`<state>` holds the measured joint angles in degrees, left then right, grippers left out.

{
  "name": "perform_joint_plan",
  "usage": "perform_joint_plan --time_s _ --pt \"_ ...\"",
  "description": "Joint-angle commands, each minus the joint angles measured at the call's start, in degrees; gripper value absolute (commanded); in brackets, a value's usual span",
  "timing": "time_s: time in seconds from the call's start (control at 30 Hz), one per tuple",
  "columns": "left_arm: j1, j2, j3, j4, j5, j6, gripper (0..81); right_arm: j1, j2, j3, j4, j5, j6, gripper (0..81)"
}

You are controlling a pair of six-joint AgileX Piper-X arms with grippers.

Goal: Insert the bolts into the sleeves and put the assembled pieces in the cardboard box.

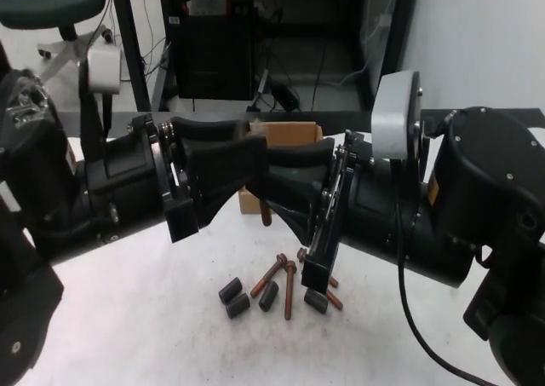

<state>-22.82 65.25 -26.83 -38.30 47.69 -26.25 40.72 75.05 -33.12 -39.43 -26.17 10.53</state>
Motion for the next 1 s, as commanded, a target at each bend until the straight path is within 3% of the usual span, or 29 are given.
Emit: perform_joint_plan --time_s 0.0,0.17,0.43,0.53,0.63,0.8,0.97 --pt "-0.2 -0.3 0.0 0.2 0.3 0.3 51.0 -0.2 -0.6 -0.8 -1.9 -0.8 -0.1 0.8" --pt "-0.2 -0.3 0.0 -7.6 -5.1 -3.5 51.0 -0.6 -0.6 -0.8 3.5 2.4 0.4 0.8" --pt "-0.2 -0.3 0.0 -10.1 -9.5 -7.2 50.3 -5.4 -0.2 -7.1 27.5 8.6 0.7 0.8" --pt "-0.2 -0.3 0.0 -5.5 -9.5 -7.1 43.1 -7.9 1.9 -13.9 39.4 10.4 2.8 0.8" --pt "-0.2 -0.3 0.0 1.6 -10.0 -3.7 28.9 -10.5 6.6 -20.7 46.3 10.5 2.8 0.8" --pt "-0.2 -0.2 0.0 19.9 -17.5 0.6 8.8 -13.0 17.1 -33.9 54.6 10.9 2.8 0.8" --pt "-0.2 -0.2 0.0 34.1 -23.2 5.7 4.9 -13.9 29.3 -49.3 65.9 11.1 2.3 0.8"
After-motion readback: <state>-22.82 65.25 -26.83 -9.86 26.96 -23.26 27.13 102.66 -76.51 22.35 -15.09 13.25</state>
